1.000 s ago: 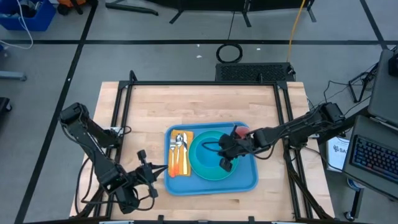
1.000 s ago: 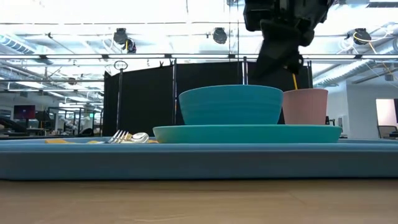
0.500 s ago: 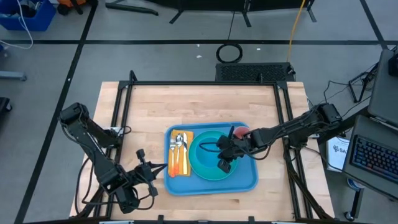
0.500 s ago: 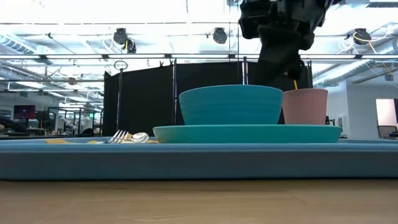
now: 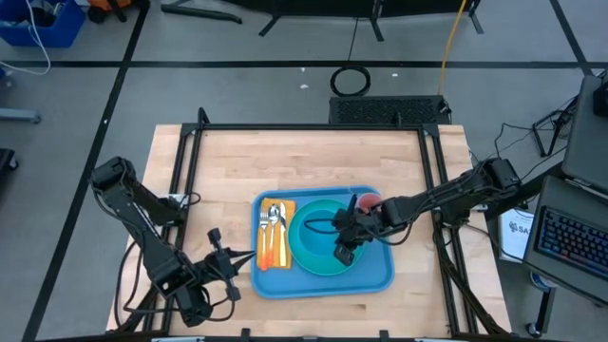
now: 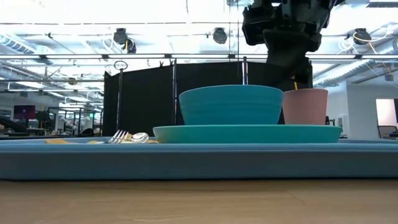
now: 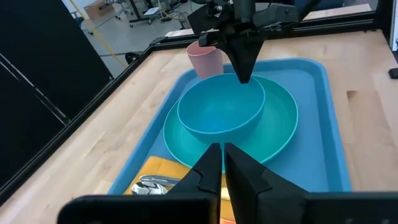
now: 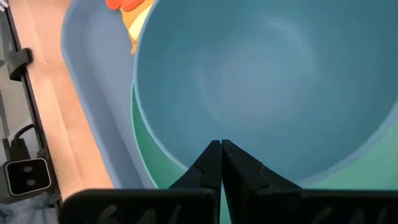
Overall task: Set up tray
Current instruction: Adjust the blue bowl on the blue plate
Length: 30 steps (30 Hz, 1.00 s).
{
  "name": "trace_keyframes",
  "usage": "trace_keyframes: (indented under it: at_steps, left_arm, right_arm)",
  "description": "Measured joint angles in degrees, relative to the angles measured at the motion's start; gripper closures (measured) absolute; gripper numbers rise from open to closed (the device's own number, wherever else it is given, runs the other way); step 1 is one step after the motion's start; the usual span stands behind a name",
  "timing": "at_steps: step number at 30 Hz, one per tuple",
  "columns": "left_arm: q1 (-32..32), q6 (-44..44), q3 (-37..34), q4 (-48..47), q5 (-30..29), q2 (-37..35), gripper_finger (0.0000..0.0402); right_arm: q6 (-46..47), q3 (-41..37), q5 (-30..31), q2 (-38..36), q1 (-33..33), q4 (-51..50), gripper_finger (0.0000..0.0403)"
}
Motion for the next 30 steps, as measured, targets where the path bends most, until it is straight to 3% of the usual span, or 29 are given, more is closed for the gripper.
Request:
trace_keyframes:
  at_steps: [6,15,26,30]
  left_arm:
    - [-0.48,-0.28,0.0,0.07,-0.01,0.0,0.0398]
    - [-0.48,-0.87,0.0,0.07,-0.03,0.0,0.037]
    - [-0.48,-1.12,0.0,0.07,-0.07,0.0,0.0398]
    - [-0.48,-1.22,0.0,0.07,-0.07,0.0,0.039]
  right_arm:
    - [1.71,0.0,-0.31,0.0,0.0,-2.4,0.0403]
    - [2.41,0.0,-1.4,0.0,0.09,-2.66,0.0403]
    - [4.75,0.0,-2.81,-0.02,0.99,-4.08,0.0403]
    - [5.22,0.0,-2.79,-0.02,1.39,-4.31,0.0403]
